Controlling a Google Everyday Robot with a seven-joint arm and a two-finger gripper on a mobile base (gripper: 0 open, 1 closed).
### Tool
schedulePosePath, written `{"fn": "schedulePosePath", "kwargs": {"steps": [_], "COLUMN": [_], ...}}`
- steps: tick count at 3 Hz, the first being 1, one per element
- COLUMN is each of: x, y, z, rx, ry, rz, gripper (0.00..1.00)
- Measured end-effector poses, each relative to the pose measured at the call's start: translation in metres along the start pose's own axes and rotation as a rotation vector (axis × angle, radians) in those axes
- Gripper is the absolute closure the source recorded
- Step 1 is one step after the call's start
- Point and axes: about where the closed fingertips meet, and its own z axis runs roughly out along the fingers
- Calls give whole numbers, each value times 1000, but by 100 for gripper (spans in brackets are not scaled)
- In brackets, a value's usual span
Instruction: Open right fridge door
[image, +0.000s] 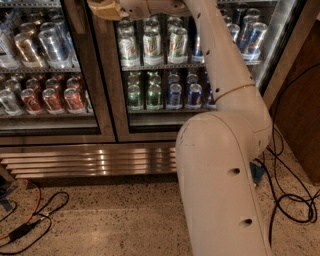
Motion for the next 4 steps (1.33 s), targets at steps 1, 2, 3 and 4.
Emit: {"fn": "schedulePosePath", "kwargs": {"steps": [1,2,3,4], "x": [2,1,1,-1], "y": [2,2,3,3], "z": [0,0,4,1], "rx": [-1,-1,-13,-20], "ry": [0,-1,-11,-20], "rz": [3,3,6,3], "gripper": [100,100,100,100]}}
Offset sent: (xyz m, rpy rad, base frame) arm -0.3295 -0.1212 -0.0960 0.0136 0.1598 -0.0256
